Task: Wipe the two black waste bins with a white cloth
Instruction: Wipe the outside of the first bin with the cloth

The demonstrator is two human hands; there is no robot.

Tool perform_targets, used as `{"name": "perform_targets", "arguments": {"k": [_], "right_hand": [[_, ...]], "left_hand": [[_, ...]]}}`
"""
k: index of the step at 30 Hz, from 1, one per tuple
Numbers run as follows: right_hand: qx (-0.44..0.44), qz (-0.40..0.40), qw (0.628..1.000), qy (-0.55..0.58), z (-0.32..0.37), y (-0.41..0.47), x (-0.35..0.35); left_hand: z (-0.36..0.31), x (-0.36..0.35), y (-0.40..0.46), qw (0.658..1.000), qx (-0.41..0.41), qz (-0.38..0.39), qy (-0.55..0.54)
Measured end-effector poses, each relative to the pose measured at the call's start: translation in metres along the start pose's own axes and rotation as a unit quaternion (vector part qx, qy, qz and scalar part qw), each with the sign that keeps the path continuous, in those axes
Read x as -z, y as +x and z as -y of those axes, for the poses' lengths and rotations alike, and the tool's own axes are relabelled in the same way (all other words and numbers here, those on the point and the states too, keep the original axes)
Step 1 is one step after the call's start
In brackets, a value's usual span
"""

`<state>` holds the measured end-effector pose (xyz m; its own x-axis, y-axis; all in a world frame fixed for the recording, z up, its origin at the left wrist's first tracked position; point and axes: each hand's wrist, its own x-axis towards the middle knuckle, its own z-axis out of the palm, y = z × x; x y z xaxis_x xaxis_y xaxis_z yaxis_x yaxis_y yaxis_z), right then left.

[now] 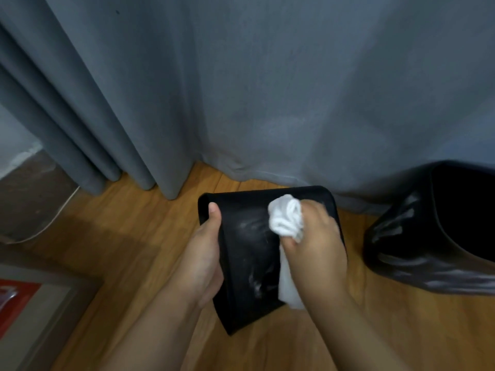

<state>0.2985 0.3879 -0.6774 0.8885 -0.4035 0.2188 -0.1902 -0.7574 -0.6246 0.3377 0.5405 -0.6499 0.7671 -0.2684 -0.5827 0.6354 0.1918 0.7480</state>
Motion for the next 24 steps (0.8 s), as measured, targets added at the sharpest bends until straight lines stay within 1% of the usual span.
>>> {"name": "perform_targets", "arguments": {"k": [1, 2, 3, 5, 7, 9, 10, 12, 14, 15, 16, 18, 20, 22, 24], "right_hand": [[-0.023, -0.012, 1.000, 0.005, -0.001, 0.004, -0.001], [-0.021, -0.011, 1.000, 0.005, 0.003, 0.006, -0.003], [0.000, 0.003, 1.000, 0.011, 0.011, 0.004, -0.005], [0.069, 0.040, 0.997, 0.019, 0.034, -0.007, -0.007], [0.131, 0.049, 0.990, 0.025, 0.045, -0.019, -0.007], [0.163, 0.047, 0.985, 0.009, 0.037, -0.019, -0.002], [0.155, 0.050, 0.987, -0.007, 0.027, -0.015, 0.001], [0.076, 0.039, 0.996, -0.011, 0.001, -0.004, 0.007], [-0.008, 0.009, 1.000, 0.015, -0.013, 0.007, 0.010], [-0.017, -0.007, 1.000, 0.014, -0.010, 0.008, 0.009], [-0.008, -0.015, 1.000, 0.014, 0.000, 0.007, 0.006], [0.047, 0.015, 0.998, 0.029, 0.027, -0.004, 0.000], [0.103, 0.042, 0.993, 0.027, 0.046, -0.017, -0.004], [0.121, 0.044, 0.992, 0.004, 0.041, -0.018, -0.003], [0.099, 0.042, 0.994, -0.017, 0.016, -0.011, 0.001]], "left_hand": [[0.001, 0.002, 0.001, 1.000, -0.006, 0.001, -0.004], [0.000, 0.002, 0.001, 1.000, -0.009, 0.004, -0.011], [-0.001, 0.001, 0.003, 1.000, -0.009, 0.007, -0.017], [-0.003, 0.000, 0.004, 1.000, -0.009, 0.007, -0.015], [0.000, 0.000, 0.009, 0.999, -0.025, -0.029, 0.007], [-0.001, -0.001, 0.007, 1.000, -0.006, -0.028, 0.003], [-0.002, -0.002, 0.004, 1.000, 0.000, -0.016, 0.001], [-0.003, 0.000, 0.001, 1.000, -0.003, -0.004, 0.000], [-0.003, 0.001, 0.001, 1.000, -0.009, -0.002, 0.004], [-0.004, -0.001, 0.002, 1.000, -0.012, 0.004, 0.007], [-0.004, -0.004, 0.003, 1.000, -0.016, 0.008, 0.006], [-0.003, -0.007, 0.007, 1.000, -0.028, 0.004, 0.012], [-0.002, -0.009, 0.010, 0.998, -0.047, -0.029, 0.038], [-0.002, -0.007, 0.012, 0.996, -0.043, -0.055, 0.058], [-0.004, -0.006, 0.011, 0.995, -0.050, -0.055, 0.068]]}}
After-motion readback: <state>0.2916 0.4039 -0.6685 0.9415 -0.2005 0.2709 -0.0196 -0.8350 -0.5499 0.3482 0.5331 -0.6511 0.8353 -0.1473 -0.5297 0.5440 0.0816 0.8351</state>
